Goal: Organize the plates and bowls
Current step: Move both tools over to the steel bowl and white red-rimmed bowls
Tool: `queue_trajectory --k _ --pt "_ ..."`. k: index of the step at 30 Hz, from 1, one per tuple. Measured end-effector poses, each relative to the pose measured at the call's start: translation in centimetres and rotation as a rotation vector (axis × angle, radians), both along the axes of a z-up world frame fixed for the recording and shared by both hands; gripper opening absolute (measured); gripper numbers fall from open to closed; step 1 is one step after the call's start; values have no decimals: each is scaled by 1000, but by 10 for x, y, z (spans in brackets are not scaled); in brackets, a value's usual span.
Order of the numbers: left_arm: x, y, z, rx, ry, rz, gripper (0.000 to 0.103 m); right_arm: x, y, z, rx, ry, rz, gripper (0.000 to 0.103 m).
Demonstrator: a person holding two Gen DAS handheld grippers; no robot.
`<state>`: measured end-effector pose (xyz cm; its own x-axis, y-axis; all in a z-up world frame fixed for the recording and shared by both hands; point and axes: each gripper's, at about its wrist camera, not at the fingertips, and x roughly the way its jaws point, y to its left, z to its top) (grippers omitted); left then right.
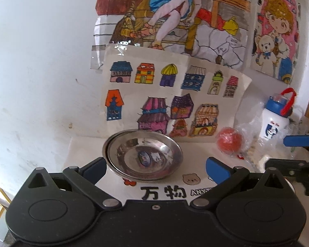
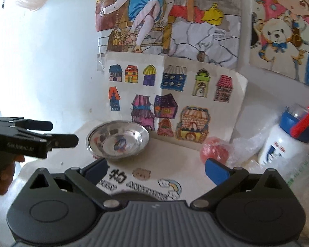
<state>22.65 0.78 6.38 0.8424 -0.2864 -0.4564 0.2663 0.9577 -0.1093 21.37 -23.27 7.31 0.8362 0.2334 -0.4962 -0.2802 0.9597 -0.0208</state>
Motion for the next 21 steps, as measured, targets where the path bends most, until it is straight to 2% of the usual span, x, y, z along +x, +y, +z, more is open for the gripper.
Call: queue_trajectory --k 11,21 --pt "-26 -18 -15 -4 104 -91 102 -56 -50 4 -19 28 -46 103" --pt "-67 -48 -33 11 222 -193 102 -92 -74 -12 -49 107 -86 102"
